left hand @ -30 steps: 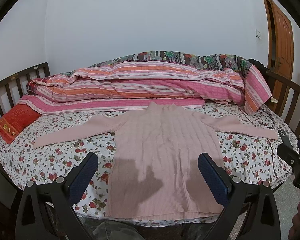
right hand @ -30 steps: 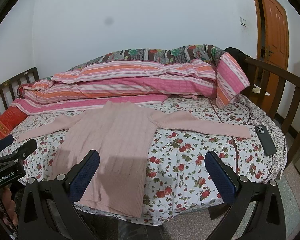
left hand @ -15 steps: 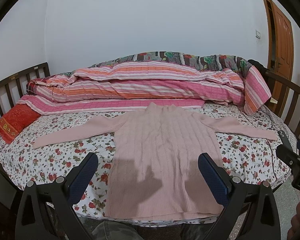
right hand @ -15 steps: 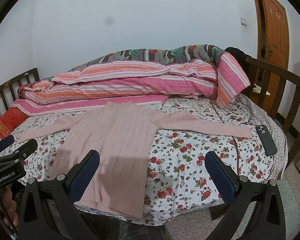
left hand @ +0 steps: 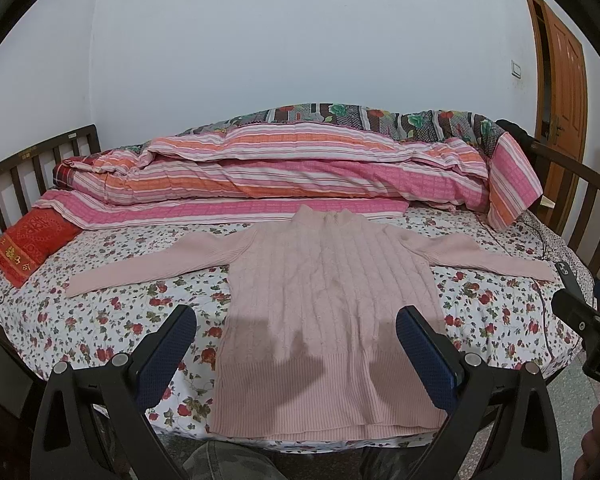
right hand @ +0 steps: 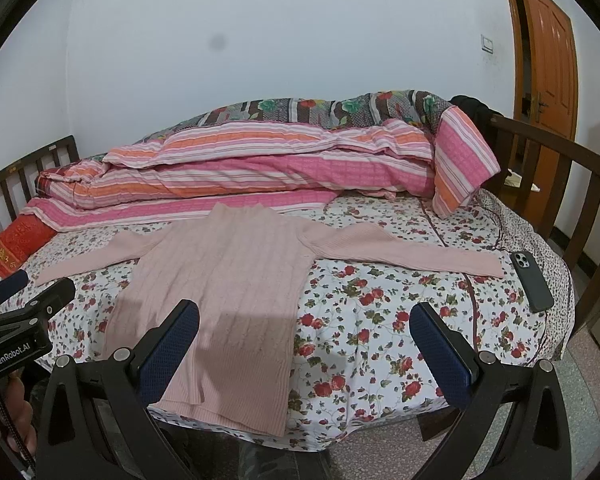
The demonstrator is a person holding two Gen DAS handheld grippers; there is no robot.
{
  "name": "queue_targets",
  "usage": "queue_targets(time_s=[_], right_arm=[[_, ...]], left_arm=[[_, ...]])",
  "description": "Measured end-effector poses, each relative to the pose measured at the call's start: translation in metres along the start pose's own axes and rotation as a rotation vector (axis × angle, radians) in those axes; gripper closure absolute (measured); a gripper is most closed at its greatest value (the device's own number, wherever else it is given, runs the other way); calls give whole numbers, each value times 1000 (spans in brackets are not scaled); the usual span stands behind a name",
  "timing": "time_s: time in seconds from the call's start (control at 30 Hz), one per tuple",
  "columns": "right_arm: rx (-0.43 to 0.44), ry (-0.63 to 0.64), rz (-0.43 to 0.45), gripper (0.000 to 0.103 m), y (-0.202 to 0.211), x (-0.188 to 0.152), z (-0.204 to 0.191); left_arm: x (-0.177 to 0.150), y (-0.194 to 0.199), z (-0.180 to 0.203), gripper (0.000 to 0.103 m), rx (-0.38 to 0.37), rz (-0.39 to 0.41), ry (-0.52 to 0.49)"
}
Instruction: Fold small clothes
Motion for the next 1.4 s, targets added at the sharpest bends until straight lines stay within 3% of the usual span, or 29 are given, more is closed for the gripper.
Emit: queue_targets(time_s=[1.1, 1.23, 1.4], right_arm=[[8, 4, -4, 0, -5, -1, -5], [13, 13, 5, 0, -12, -4, -9], [69, -6, 34, 0, -30, -13, -12]], left_arm=[[11, -5, 7, 2, -21, 18, 7], [10, -18, -8, 2, -14, 20, 26], [-1, -44, -47, 2, -79, 24, 127]])
Point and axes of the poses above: each gripper's, at about its wrist camera, not at the fingertips, and y roughly against the way its jaws point, z to its right, x to its top, the point moved 4 cm from there along -y, roughly the way its jaws point, and after that the axes turned 11 degrees about -x, right-handed, at the moved point
